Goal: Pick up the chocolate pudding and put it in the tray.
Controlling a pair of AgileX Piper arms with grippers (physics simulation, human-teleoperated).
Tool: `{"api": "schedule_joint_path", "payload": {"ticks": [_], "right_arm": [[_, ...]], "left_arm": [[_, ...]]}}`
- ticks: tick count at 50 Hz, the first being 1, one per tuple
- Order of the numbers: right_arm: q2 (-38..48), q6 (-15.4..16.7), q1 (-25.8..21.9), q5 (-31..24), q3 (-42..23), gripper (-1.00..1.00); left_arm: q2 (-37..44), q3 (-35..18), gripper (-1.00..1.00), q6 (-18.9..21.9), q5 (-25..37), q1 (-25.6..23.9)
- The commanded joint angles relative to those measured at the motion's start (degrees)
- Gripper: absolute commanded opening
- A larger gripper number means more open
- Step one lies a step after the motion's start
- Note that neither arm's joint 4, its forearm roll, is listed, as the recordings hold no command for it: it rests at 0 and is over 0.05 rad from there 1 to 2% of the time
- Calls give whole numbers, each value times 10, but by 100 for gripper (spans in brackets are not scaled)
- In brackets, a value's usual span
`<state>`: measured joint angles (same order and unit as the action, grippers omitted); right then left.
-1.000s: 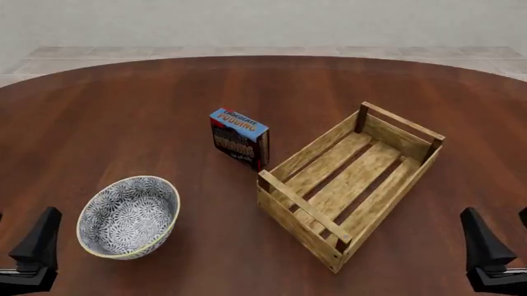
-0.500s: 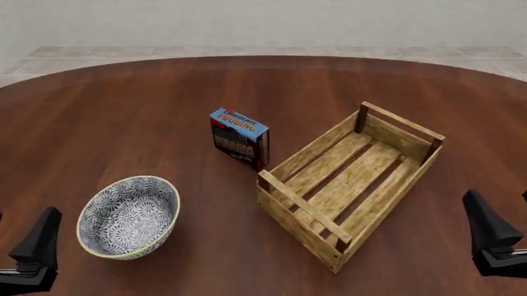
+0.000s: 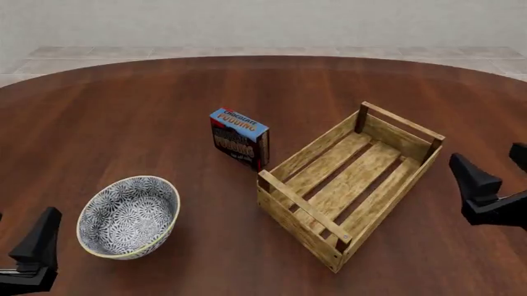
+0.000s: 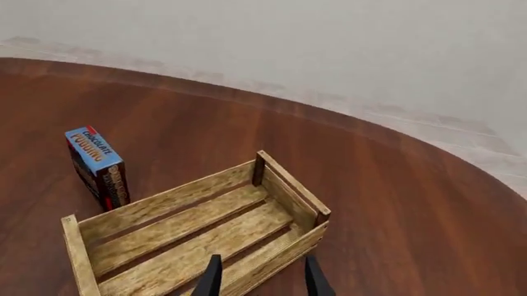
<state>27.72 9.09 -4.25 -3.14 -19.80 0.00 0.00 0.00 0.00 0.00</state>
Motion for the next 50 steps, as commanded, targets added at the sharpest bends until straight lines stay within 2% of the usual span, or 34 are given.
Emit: {"api": "schedule_joint_path", "payload": {"ticks": [1,2,3,8,10,13,15,22,27,30,35,46,49,50], "right_arm": [[81,3,-13,-15,-71,100],[96,-10,-24,-18,-79,100],[97,0,-20,-18,-84,100],[115,1,-24,-28,-113,100],[124,12,-32,-32,-127,100],[143,-3,-42,-42,-154,100],[151,11,-44,-39,-164,100],[203,11,-71,-35,-207,100],[230,25,-75,-23,-223,100],[258,20,-90,-22,-243,100],[300,42,-109,-13,-271,100],[381,45,-137,-18,-330,100],[397,35,-150,-26,-346,100],[415,14,-160,-38,-367,100]], "left_arm": [[0,0,100,0,0,0],[0,0,100,0,0,0],[0,0,100,0,0,0],[0,0,100,0,0,0],[0,0,100,0,0,0],[0,0,100,0,0,0],[0,0,100,0,0,0],[0,0,100,0,0,0],[0,0,100,0,0,0],[0,0,100,0,0,0],[0,0,100,0,0,0],[0,0,100,0,0,0],[0,0,100,0,0,0],[0,0,100,0,0,0]]}}
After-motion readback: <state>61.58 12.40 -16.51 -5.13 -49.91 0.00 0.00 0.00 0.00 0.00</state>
